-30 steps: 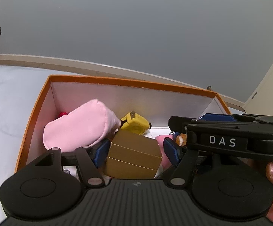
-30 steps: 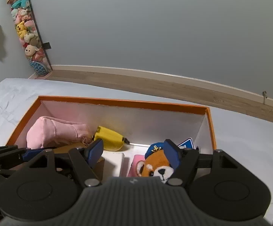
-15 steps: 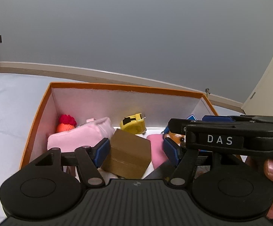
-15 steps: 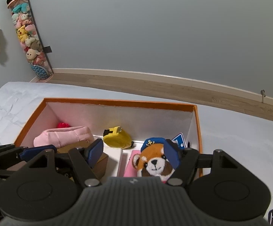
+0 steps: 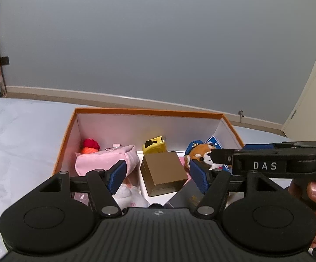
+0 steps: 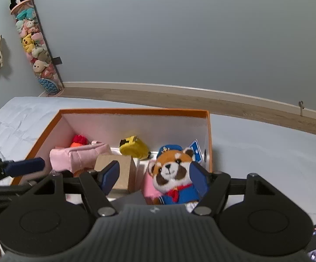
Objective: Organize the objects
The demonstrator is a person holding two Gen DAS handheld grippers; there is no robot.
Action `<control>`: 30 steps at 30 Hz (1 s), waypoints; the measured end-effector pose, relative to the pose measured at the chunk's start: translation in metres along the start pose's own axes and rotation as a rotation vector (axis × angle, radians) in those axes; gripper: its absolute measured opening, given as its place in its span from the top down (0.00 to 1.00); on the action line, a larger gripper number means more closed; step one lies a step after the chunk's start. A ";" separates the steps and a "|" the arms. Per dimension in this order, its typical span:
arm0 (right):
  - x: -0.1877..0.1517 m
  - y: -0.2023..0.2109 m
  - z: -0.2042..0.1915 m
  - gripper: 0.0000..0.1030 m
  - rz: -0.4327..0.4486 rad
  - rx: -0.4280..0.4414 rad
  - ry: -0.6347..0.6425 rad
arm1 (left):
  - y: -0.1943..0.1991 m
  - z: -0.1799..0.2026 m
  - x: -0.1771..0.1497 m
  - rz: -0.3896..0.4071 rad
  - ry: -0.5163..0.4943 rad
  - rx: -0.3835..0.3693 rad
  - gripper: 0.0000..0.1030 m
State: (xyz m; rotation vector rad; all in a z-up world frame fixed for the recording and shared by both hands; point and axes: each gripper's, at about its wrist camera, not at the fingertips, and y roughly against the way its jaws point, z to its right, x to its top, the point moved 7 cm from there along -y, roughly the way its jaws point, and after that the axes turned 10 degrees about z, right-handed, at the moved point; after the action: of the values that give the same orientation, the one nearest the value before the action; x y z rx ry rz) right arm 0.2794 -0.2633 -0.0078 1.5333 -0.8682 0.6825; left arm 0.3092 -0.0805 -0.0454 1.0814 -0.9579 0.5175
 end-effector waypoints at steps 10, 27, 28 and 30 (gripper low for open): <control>-0.010 0.035 -0.004 0.29 0.039 0.018 0.062 | 0.042 0.010 -0.006 0.079 0.002 0.042 0.25; -0.041 0.074 -0.022 0.17 0.089 0.044 0.088 | 0.080 0.006 -0.029 0.103 -0.031 0.212 0.10; -0.042 0.076 -0.021 0.17 0.090 0.041 0.081 | 0.081 0.005 -0.031 0.102 -0.027 0.214 0.10; -0.044 0.081 -0.021 0.16 0.095 0.033 0.073 | 0.084 0.005 -0.033 0.107 -0.026 0.228 0.10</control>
State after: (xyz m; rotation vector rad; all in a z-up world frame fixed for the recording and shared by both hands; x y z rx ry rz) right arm 0.1883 -0.2394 0.0036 1.4946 -0.8822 0.8209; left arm 0.2264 -0.0474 -0.0303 1.2480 -1.0003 0.7150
